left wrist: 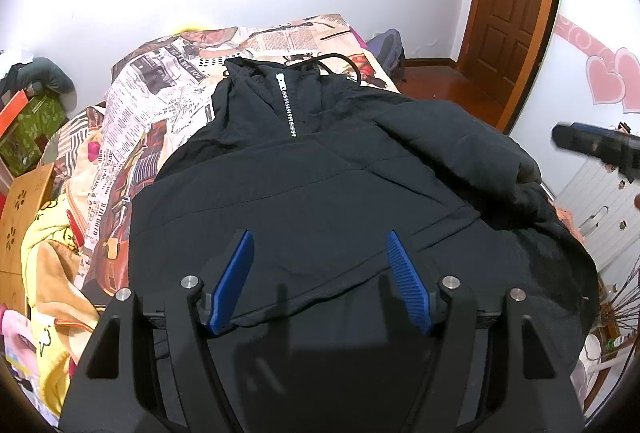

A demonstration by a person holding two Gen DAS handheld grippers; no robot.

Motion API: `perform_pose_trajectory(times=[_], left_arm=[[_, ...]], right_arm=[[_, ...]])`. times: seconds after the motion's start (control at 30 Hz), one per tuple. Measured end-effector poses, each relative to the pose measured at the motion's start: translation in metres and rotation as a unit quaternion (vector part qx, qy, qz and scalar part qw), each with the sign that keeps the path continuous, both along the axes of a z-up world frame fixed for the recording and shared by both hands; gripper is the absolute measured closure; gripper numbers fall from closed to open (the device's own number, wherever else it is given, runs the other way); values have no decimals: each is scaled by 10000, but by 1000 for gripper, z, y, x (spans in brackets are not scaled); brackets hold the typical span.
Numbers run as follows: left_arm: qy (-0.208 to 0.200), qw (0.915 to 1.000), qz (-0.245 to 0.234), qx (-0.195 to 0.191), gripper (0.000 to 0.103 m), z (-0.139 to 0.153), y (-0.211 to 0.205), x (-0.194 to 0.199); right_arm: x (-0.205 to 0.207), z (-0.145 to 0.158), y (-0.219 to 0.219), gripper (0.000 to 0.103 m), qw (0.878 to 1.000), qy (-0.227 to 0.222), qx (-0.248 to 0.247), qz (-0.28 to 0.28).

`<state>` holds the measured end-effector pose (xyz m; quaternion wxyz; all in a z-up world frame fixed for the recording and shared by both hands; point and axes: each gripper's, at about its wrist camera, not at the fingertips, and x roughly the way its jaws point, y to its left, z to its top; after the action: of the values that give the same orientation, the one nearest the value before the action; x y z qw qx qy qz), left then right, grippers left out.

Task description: Fold large clothes

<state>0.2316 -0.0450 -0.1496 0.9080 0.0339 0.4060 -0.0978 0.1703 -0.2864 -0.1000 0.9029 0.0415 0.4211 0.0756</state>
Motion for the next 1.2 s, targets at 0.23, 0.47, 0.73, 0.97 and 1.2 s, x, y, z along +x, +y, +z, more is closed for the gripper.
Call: perform_pose_trajectory(times=[0.23,0.47,0.73,0.97,1.2], left_arm=[[27,10000,-13,41,35,-3,-3,2],[132,9999,-10,12,35,-11,-3,7],[384,9992,46,36,35,-30,-2,13],[330,9994,82,90,35,-29,2,12],[240,9996,158,79,35,-23,12,9]], right_arm=[[19,-33,-47,30,9898,585,971,-865],[35,-88,-79,30,9610,1345,1788,-1628],[55,-116,-87,30,9326,1668,2651,-1795],[67,-110,-80,74,9484,1489,2202,-1727],[56,-47,-53,91,9810,478,1344,-1318]])
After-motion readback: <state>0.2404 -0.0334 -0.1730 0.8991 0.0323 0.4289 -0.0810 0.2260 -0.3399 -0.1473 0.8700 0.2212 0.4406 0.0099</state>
